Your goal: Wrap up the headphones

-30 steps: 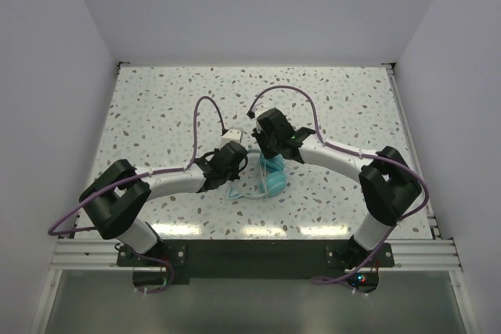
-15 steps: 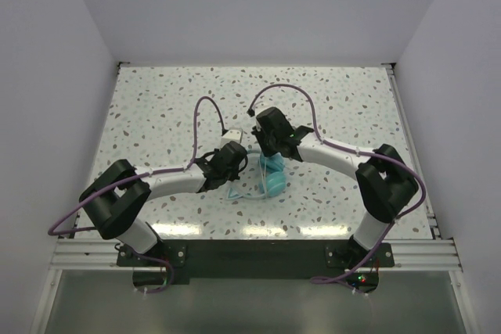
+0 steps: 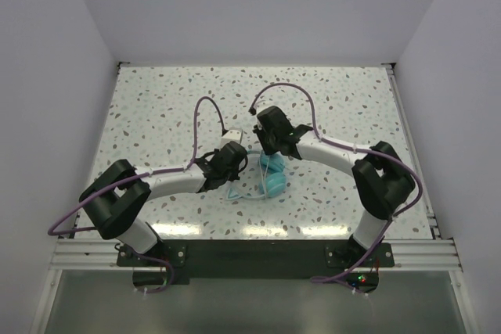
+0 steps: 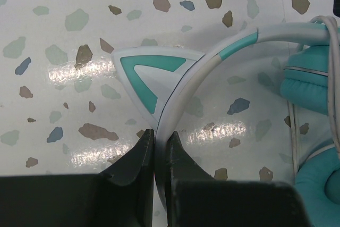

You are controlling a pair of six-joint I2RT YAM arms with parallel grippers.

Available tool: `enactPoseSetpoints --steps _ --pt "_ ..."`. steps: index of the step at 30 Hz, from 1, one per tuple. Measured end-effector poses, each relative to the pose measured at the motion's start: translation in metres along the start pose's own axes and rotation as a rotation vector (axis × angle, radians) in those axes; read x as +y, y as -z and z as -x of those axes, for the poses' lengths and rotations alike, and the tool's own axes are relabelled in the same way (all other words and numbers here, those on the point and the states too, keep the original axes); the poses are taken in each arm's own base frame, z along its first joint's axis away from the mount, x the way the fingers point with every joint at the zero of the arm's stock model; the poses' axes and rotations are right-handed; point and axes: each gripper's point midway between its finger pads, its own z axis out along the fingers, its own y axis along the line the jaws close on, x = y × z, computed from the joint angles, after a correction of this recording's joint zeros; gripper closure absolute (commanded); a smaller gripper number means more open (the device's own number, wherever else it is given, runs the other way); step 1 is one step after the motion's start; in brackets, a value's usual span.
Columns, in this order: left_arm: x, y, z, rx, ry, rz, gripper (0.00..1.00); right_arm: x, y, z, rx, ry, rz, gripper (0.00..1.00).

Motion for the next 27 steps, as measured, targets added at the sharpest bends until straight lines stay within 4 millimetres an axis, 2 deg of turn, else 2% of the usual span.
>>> enactPoseSetpoints --steps 9,19,27 --pt "0.0 0.0 -0.001 0.006 -0.002 0.001 1.0 0.0 -0.013 -0.004 0.025 -0.002 -0.005 0.76" --pt "-0.002 0.001 -0.004 0.02 -0.002 -0.013 1.0 0.007 -0.023 0.003 0.022 -0.03 0.016 0.78" --pt "-0.002 0.001 -0.006 0.026 0.009 -0.013 0.92 0.009 -0.031 -0.004 0.042 -0.045 0.019 0.75"
